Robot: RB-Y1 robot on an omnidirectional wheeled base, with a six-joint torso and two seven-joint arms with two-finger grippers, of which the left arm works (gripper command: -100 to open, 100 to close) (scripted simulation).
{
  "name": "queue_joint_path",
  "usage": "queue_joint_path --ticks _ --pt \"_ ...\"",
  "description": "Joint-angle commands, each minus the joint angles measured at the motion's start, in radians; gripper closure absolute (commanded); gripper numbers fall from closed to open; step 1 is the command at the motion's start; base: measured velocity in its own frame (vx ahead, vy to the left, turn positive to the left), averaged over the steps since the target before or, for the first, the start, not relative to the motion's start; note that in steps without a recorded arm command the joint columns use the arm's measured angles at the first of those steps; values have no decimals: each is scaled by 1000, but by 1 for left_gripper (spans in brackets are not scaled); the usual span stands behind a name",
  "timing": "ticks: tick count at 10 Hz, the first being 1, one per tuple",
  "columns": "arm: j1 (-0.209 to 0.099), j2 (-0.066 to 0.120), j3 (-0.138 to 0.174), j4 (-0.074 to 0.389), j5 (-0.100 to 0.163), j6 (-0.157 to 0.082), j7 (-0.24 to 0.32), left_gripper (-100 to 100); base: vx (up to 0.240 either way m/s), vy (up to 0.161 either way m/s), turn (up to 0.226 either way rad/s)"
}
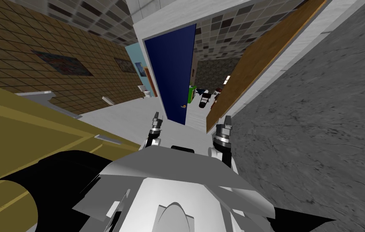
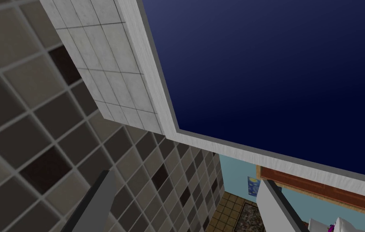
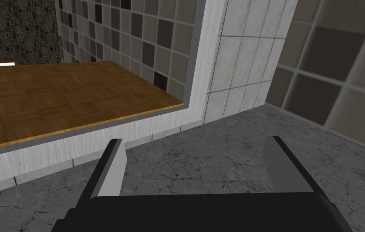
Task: Push the door open
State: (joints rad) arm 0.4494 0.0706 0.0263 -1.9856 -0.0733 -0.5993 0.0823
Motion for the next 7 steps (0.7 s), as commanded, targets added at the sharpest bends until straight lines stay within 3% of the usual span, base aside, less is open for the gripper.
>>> queue_joint_path --ticks 1,7 --pt "-17 3 -2 36 -3 -5 1 -100 97 12 2" --pt "-85 11 -10 184 -18 -26 6 -100 98 9 1"
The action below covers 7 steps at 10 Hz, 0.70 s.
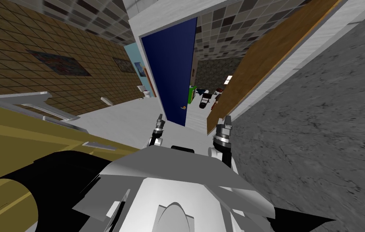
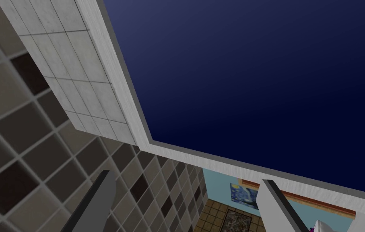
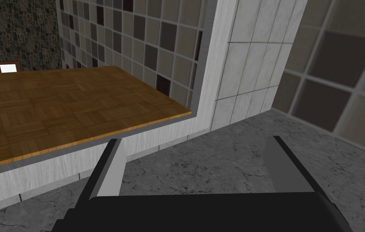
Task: Push the door open
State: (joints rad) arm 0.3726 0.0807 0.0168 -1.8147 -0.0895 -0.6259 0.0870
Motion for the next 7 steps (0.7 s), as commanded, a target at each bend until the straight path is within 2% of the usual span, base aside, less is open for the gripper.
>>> queue_joint_path --ticks 1,7 --pt "-20 2 -3 44 -4 -4 2 -100 100 25 -1" --pt "-96 4 -13 215 -21 -28 7 -100 100 7 1"
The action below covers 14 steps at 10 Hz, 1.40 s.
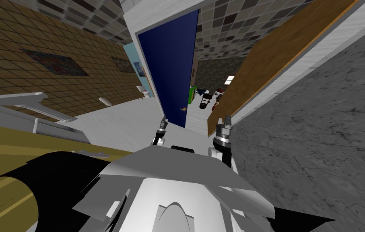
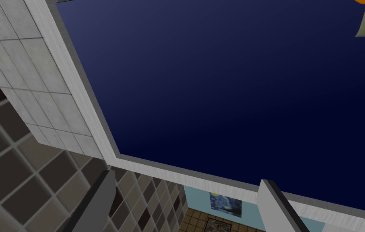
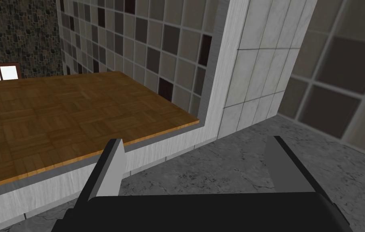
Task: Push the door open
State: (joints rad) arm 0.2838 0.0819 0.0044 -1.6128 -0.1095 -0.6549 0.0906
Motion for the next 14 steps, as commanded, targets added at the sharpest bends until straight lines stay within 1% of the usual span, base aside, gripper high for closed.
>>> queue_joint_path --ticks 1,5,6,11,12,14 --pt "-20 3 -2 42 -4 -3 4 -100 97 14 2" --pt "-74 0 -9 160 -15 -20 8 -100 97 7 1" --pt "-74 0 -9 163 -15 -20 8 -100 63 9 1" --pt "-141 -7 -18 309 -30 -41 12 -100 84 11 1" --pt "-141 -7 -18 313 -30 -41 12 -100 71 7 -3" --pt "-167 -11 -21 372 -36 -50 14 -100 75 3 1"
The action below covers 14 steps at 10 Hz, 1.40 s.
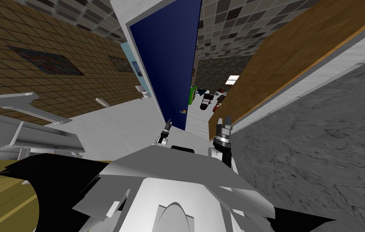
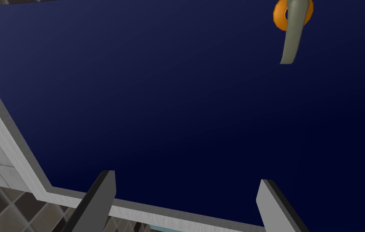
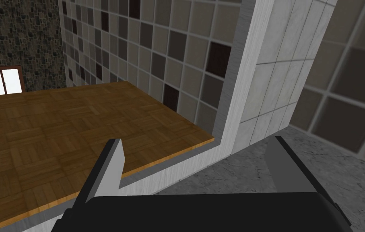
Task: Push the door open
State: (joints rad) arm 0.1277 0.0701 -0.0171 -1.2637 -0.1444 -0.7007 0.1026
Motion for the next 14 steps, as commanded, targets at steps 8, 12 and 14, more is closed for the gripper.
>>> queue_joint_path --ticks 8,12,14 --pt "-110 -23 -13 246 -23 -36 9 -100 98 9 1" --pt "-154 -38 -19 346 -32 -50 12 -100 93 17 0" --pt "-174 -46 -21 389 -36 -56 13 -100 97 -2 1"
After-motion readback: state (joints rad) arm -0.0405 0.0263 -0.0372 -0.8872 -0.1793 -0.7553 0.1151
